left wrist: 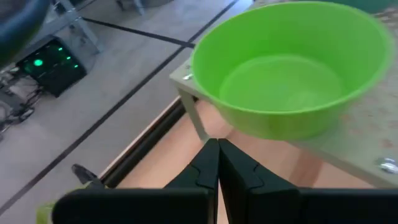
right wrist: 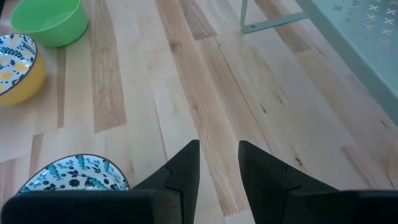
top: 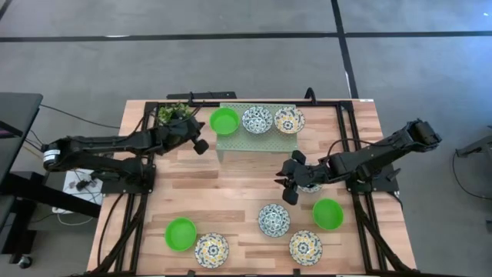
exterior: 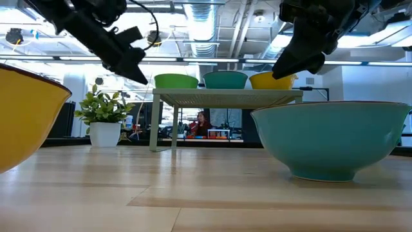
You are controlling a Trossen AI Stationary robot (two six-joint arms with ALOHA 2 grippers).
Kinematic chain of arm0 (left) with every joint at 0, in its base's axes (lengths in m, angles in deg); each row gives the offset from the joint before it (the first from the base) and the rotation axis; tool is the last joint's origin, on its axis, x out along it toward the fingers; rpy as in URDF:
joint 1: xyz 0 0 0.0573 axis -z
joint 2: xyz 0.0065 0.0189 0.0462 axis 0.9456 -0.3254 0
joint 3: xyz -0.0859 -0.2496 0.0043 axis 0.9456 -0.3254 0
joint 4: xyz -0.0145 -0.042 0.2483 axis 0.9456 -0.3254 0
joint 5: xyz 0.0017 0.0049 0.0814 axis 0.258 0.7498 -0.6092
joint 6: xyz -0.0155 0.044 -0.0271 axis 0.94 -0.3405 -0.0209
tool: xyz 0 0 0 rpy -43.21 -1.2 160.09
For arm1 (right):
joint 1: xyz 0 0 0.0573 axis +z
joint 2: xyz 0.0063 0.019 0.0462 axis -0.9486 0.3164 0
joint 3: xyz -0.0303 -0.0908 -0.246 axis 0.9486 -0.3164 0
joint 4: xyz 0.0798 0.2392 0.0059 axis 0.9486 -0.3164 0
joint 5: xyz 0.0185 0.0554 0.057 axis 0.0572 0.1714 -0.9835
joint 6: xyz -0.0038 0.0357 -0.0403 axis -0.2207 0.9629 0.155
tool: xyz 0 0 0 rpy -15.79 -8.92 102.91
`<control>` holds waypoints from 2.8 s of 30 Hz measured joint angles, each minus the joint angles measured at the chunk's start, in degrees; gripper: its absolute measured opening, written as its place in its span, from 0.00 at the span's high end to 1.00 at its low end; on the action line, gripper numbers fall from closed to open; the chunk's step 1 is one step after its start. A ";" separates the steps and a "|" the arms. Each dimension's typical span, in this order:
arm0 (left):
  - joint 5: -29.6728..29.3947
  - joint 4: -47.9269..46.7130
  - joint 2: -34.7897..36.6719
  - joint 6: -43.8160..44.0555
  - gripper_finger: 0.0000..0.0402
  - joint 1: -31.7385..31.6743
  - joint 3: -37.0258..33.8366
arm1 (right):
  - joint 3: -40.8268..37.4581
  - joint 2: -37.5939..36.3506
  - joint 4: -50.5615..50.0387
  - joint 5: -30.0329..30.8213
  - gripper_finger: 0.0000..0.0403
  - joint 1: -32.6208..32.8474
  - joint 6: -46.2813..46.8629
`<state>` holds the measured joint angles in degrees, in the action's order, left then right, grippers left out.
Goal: Pick & Place Mini bowls
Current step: Put the middle green bowl on the shelf, then stack the top blue bowl on top of the blue bowl on the shelf
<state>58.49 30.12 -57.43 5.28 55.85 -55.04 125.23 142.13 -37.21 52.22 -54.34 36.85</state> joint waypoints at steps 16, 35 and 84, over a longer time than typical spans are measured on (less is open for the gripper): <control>4.76 11.76 -8.29 -0.24 0.98 -1.34 -0.02 | 0.00 0.00 -0.12 -0.23 0.74 0.00 0.00; 6.95 12.86 -8.27 -0.24 0.98 -1.40 -0.02 | 0.00 0.00 -0.11 -0.23 0.74 0.00 0.00; 25.79 5.03 9.92 -0.02 0.78 23.28 -1.33 | 2.65 0.04 6.70 -4.99 0.74 -0.89 3.06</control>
<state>84.28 35.15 -47.52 5.26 79.13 -56.37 127.87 142.18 -30.50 47.23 -55.23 39.91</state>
